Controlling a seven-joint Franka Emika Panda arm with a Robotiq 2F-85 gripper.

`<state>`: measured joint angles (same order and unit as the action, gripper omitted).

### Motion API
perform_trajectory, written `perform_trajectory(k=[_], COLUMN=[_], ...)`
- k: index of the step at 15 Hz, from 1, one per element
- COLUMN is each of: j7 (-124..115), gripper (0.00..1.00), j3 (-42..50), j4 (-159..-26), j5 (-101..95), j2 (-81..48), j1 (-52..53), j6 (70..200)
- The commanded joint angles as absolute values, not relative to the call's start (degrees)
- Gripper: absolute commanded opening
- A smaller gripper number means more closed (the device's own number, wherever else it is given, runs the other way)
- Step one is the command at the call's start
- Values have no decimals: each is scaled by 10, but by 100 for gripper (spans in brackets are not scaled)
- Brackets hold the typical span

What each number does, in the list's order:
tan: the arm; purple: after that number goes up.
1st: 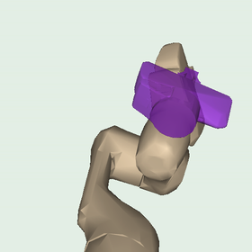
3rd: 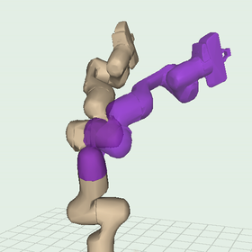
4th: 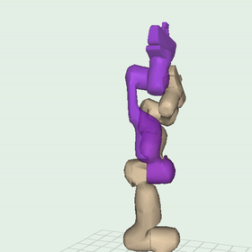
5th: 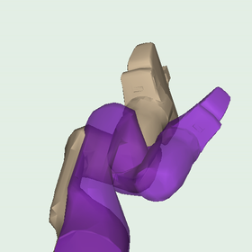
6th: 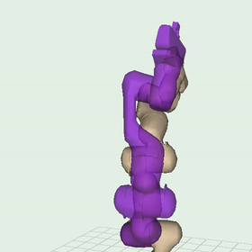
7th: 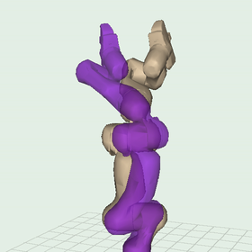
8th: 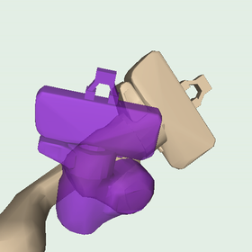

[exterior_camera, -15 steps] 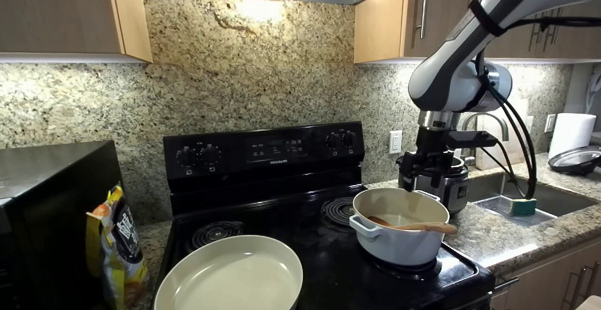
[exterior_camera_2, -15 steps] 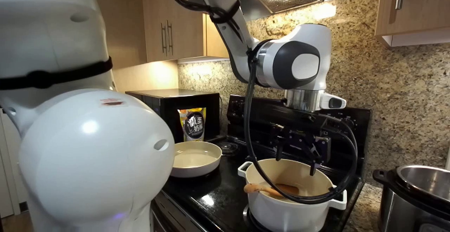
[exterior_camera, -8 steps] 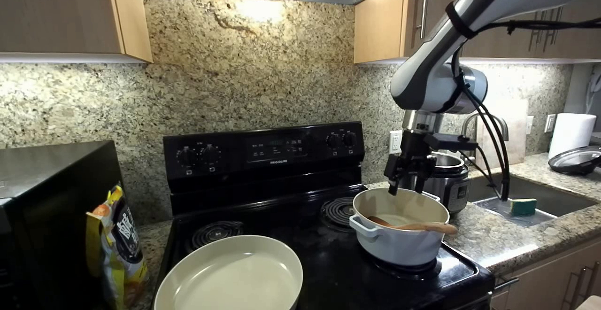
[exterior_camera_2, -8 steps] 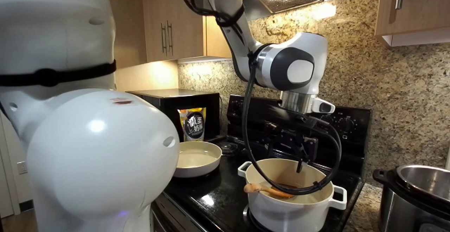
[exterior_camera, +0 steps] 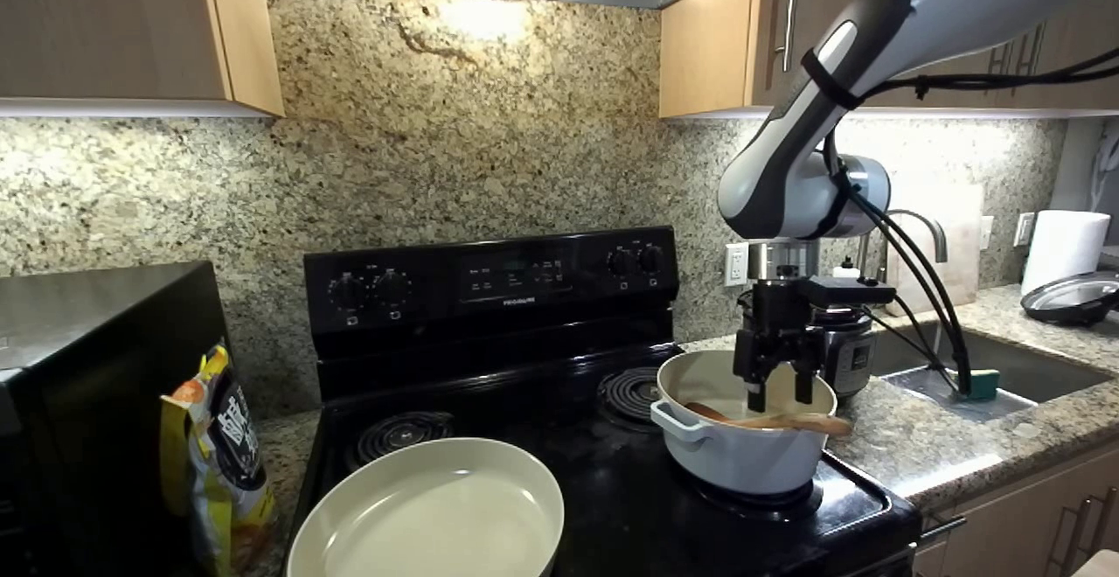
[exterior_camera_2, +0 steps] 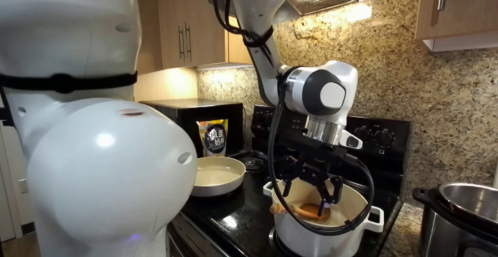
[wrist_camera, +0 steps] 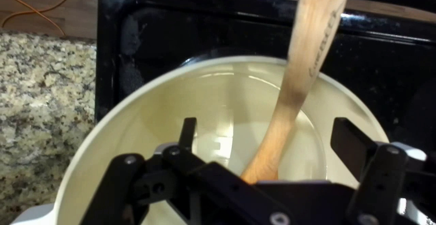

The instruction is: Use the wooden spatula to stir the water in the pot.

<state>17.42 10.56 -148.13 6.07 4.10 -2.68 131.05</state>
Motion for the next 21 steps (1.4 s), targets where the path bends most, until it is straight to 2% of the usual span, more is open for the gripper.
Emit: perform_trajectory(k=[1, 21], j7=[151, 155], gripper=[100, 100], j3=[96, 69], j4=[-1512, -1529], j5=[26, 8], j2=[73, 144], j1=[-49, -39], j6=[1279, 1208])
